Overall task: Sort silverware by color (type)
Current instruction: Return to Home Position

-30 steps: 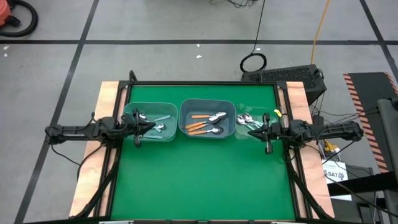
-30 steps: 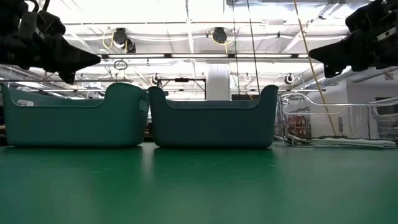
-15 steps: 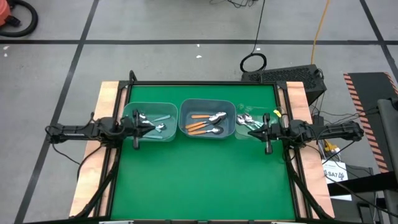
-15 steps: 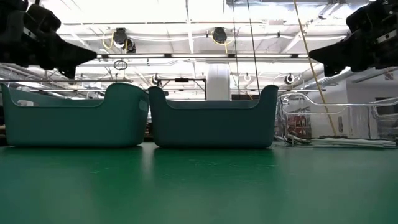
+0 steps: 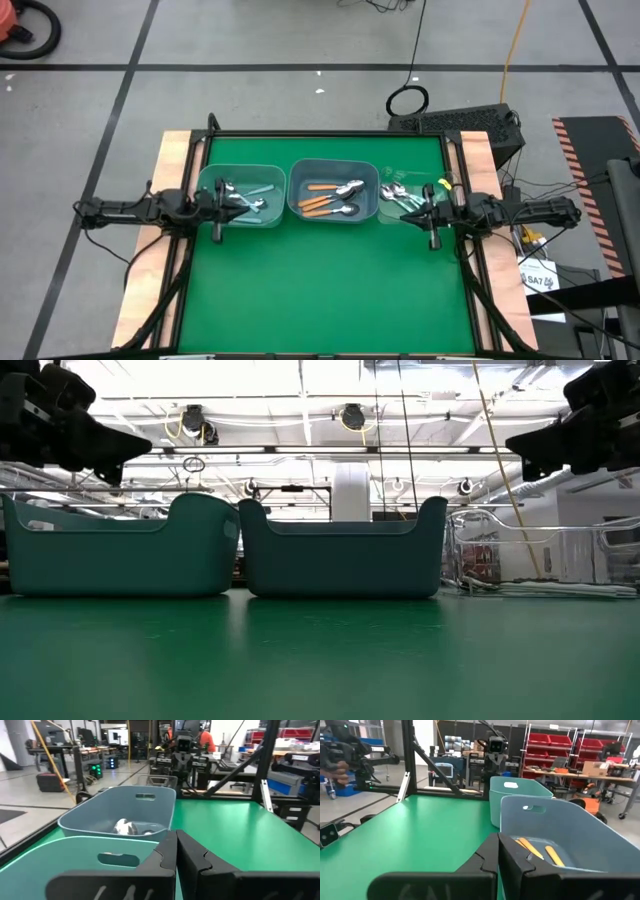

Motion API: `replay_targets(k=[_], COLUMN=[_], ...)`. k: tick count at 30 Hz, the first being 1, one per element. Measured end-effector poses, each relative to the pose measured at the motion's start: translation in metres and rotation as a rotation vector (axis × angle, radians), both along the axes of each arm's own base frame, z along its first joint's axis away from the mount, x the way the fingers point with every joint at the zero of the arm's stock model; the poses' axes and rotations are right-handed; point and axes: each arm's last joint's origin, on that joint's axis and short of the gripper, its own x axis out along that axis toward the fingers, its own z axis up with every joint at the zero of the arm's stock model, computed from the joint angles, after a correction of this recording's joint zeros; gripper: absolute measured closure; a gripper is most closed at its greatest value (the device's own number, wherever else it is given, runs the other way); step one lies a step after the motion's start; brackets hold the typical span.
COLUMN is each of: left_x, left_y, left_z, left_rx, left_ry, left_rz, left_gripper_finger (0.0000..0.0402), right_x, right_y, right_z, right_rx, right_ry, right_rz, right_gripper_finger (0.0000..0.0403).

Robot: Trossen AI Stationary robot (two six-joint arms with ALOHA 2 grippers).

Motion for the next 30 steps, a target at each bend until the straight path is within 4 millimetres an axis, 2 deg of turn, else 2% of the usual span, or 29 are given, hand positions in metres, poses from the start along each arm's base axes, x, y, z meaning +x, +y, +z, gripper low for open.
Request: replay_targets(k=[30], left_x=[-0.0001], left_y=[-0.0013], left_z=[-0.0003], left_rx=[0.063], left_ry=[0.004], left_rz=[0.004], left_gripper_finger=[0.0401], right_x=[-0.0021], right_y=[0.0004], right_z=[-0.0039], right_rx=[-0.077], right_ry=[0.028], right_rz=[0.022], right_gripper_finger=[0.0403])
